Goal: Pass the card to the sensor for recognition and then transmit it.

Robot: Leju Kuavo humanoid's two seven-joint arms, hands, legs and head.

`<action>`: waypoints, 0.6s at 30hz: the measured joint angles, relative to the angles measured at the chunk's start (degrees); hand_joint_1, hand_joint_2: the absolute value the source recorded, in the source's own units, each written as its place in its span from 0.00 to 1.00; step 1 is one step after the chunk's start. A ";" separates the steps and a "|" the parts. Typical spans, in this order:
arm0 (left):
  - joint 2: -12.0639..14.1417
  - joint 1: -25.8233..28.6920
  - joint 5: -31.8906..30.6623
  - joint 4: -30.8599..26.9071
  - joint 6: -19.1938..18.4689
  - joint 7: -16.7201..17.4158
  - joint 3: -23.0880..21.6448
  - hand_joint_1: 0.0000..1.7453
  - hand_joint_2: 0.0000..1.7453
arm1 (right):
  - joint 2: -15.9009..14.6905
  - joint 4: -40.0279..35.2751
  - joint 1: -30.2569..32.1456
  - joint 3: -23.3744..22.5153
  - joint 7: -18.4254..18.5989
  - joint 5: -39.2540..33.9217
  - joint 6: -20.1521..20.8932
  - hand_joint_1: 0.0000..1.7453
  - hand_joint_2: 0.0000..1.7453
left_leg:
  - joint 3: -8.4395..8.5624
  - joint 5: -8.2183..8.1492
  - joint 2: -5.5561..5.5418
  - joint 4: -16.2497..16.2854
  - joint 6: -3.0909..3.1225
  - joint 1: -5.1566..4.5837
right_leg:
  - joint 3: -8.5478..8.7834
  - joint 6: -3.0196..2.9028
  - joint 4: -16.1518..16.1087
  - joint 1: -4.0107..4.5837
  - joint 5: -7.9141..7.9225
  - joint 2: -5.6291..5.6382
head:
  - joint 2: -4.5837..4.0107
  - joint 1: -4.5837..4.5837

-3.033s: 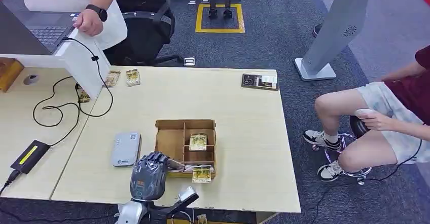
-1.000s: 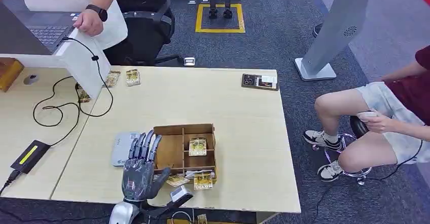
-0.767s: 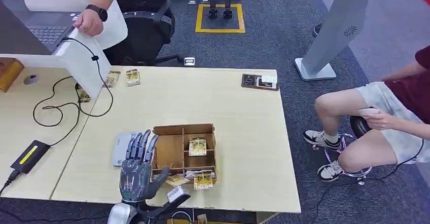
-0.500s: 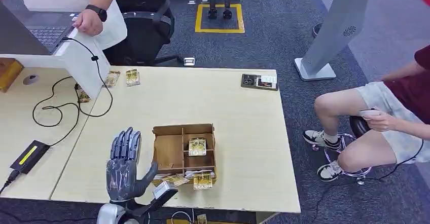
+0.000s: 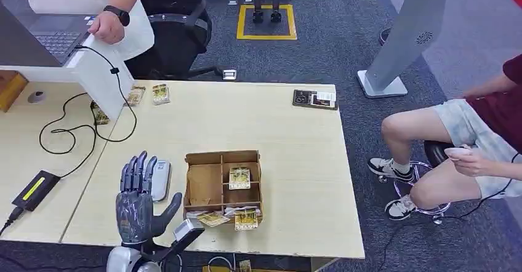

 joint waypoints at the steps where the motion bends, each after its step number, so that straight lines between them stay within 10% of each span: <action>1: -0.02 0.04 0.26 0.02 0.00 -0.77 0.17 0.00 1.00 | 0.00 0.00 0.00 0.00 -0.04 0.00 0.00 0.00 1.00 | -0.01 0.00 0.00 0.00 0.00 0.00 | 0.00 0.00 0.00 0.00 0.00 -0.01 | 0.00 0.00; 10: -0.17 0.86 1.79 0.33 -0.04 -9.88 4.61 0.00 1.00 | 0.00 -0.20 0.02 -0.15 -0.96 0.00 0.70 0.00 1.00 | -0.01 0.00 0.00 0.00 0.00 0.00 | 0.00 0.00 0.00 0.00 0.00 -0.01 | 0.00 0.00; 18: -0.17 1.11 4.17 1.09 -0.04 -11.21 5.86 0.00 1.00 | 0.00 -0.72 0.03 -0.28 -1.49 0.00 1.09 0.00 1.00 | -0.02 0.00 -0.01 0.00 0.00 0.00 | 0.01 0.00 0.00 0.00 0.00 -0.02 | 0.00 0.00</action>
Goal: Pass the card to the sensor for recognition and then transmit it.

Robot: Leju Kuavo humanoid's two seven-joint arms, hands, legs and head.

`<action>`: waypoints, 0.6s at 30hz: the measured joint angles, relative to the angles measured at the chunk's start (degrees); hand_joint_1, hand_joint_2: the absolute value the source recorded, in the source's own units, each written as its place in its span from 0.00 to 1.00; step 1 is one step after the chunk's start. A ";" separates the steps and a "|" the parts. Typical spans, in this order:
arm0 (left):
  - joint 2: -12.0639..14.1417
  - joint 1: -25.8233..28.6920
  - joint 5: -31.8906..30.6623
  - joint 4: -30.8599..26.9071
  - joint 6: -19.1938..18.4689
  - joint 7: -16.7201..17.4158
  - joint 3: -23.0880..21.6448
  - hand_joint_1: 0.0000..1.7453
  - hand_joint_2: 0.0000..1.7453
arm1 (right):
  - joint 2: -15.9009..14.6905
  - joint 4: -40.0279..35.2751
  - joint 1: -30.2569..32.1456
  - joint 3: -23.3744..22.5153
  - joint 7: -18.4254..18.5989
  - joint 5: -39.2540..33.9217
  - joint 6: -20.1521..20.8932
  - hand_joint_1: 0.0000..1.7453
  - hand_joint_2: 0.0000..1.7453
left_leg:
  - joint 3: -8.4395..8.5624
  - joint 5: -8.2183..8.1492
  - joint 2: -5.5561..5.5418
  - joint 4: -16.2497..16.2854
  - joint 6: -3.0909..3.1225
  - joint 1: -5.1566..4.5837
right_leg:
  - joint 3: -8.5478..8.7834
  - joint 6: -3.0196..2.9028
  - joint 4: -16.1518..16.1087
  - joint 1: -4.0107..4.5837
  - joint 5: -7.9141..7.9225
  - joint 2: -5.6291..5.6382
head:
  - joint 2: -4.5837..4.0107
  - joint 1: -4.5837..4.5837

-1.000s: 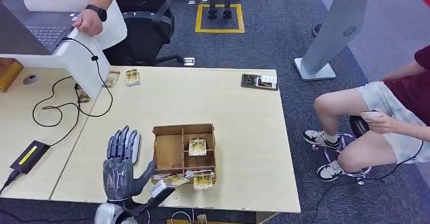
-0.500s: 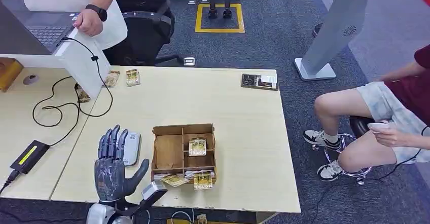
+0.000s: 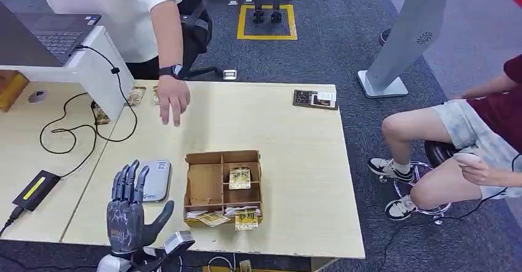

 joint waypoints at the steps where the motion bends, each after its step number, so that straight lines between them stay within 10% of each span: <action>1: 0.00 0.06 0.33 0.11 0.00 -0.07 0.05 0.00 1.00 | 0.00 -0.17 0.01 0.00 -0.11 0.00 0.02 0.00 1.00 | 0.00 0.00 0.00 0.00 0.00 0.00 | 0.00 0.00 0.00 0.00 0.00 0.00 | 0.00 -0.02; 18: 2.73 6.34 -0.32 -0.22 0.00 -0.35 -6.09 0.00 1.00 | -0.02 -1.46 0.39 -0.02 -1.07 -0.02 1.07 0.00 1.00 | 0.00 -0.01 0.01 0.00 0.00 0.00 | -0.03 0.00 0.00 0.00 -0.02 0.00 | 0.00 -0.04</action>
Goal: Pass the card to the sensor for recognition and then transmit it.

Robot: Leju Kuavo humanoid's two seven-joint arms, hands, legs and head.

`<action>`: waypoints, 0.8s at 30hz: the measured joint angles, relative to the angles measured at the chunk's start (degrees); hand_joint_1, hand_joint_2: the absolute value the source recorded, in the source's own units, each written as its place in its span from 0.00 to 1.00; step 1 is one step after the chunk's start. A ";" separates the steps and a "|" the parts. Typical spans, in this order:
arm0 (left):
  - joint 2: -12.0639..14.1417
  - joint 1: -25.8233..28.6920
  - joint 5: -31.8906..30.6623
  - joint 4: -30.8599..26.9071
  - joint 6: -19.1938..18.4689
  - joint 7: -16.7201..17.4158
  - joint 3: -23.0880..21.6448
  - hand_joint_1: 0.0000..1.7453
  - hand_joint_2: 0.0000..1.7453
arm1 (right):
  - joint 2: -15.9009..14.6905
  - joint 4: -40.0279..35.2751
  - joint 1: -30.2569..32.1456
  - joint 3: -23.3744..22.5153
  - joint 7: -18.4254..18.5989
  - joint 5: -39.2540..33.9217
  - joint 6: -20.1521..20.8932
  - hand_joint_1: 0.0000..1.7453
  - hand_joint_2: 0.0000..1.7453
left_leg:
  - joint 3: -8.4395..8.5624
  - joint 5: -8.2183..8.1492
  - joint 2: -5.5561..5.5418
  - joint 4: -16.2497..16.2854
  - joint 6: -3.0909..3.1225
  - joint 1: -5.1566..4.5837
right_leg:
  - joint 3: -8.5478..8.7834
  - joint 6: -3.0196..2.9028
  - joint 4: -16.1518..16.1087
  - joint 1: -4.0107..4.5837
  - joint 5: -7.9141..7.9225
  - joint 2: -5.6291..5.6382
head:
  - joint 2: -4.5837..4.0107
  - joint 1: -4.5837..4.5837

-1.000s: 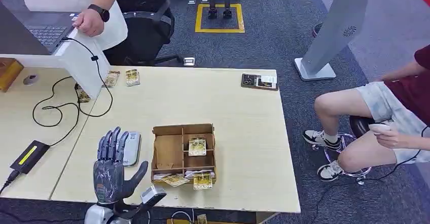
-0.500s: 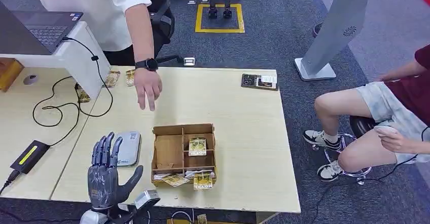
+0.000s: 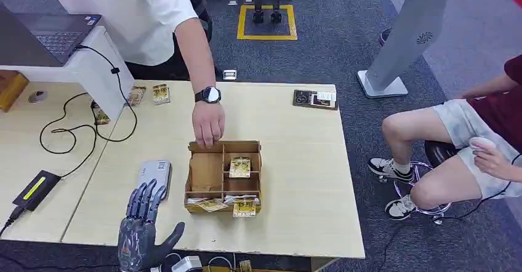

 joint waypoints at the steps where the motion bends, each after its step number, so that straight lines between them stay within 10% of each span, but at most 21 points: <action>1: 0.39 0.34 -0.02 -0.41 0.00 0.00 -0.81 0.00 1.00 | 0.00 -0.02 0.03 0.00 -0.02 0.00 0.04 0.00 1.00 | 0.00 0.00 0.00 0.00 0.00 0.00 | 0.01 0.00 0.00 0.00 0.00 0.00 | 0.00 0.06; 24: 4.40 1.40 -4.74 -3.52 0.00 0.02 -11.46 0.00 1.00 | -0.46 0.41 0.27 0.00 -0.55 0.02 -0.22 0.00 1.00 | 0.02 0.00 0.00 0.00 0.00 0.00 | 0.02 0.00 0.00 0.00 0.01 0.00 | 0.00 0.04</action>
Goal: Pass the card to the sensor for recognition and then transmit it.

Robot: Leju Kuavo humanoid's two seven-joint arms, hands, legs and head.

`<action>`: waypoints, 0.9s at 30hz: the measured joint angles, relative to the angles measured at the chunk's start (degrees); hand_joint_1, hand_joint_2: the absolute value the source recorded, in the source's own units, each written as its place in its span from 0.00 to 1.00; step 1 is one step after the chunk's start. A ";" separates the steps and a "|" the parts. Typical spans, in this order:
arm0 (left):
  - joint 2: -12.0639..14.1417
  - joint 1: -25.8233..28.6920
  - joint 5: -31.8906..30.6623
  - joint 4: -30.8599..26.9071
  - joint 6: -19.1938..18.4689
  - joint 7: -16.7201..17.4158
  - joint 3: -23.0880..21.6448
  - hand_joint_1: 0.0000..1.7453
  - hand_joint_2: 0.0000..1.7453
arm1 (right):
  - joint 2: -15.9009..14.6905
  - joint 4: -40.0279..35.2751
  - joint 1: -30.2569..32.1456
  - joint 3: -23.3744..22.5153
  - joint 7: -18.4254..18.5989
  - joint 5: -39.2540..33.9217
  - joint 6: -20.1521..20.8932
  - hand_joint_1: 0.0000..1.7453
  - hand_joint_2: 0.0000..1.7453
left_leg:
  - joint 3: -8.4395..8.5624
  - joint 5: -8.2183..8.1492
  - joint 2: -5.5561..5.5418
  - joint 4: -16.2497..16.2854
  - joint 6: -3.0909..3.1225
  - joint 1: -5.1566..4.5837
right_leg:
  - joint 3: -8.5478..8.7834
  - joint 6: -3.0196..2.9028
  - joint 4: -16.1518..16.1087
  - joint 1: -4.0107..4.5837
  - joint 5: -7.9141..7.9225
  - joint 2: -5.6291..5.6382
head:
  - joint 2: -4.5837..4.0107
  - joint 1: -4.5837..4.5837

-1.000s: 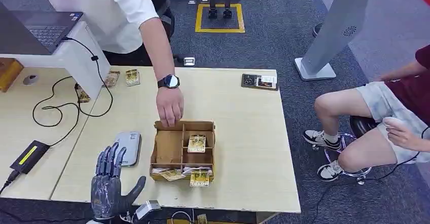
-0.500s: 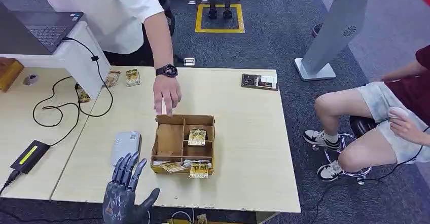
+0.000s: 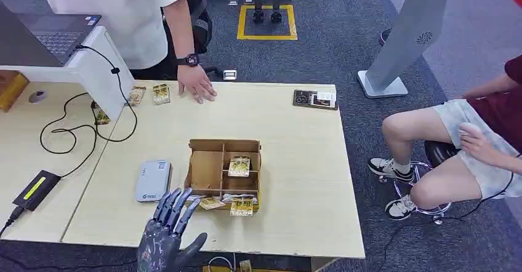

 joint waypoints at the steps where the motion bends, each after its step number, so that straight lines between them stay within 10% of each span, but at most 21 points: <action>1: -0.02 -0.23 -0.40 0.13 0.00 0.00 0.00 0.00 1.00 | -0.07 0.11 0.00 0.00 0.00 0.00 -0.18 0.00 1.00 | 0.00 0.00 0.00 0.00 0.00 0.00 | 0.00 0.00 0.00 0.00 0.00 0.00 | 0.00 0.00; 20: -0.92 -4.03 -7.02 3.28 0.00 0.02 -5.62 0.00 1.00 | -3.10 6.56 -0.02 0.37 0.31 0.00 -3.48 0.00 1.00 | -0.01 0.00 0.00 0.00 0.00 0.00 | 0.01 0.00 0.00 0.00 0.00 0.00 | 0.00 0.00; 27: -0.31 -6.01 -11.24 5.14 0.00 7.33 -7.63 0.00 1.00 | -4.61 9.62 -0.09 0.68 0.37 0.00 -5.33 0.00 1.00 | 0.00 0.00 0.00 0.00 0.00 0.00 | 0.01 0.00 0.00 0.00 0.01 0.00 | 0.00 0.00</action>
